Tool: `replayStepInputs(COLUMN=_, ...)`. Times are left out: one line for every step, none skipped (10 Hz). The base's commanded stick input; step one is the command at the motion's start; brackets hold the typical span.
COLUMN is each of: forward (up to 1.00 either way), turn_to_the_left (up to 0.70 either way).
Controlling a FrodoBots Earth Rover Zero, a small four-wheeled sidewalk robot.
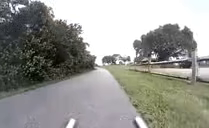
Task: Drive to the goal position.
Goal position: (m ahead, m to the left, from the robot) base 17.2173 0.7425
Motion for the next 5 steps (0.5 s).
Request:
replayStepInputs(forward=0.70, turn_to_the_left=0.00)
replayStepInputs(forward=0.70, turn_to_the_left=0.00)
replayStepInputs(forward=0.70, turn_to_the_left=0.00)
replayStepInputs(forward=0.70, turn_to_the_left=0.00)
replayStepInputs(forward=0.70, turn_to_the_left=0.00)
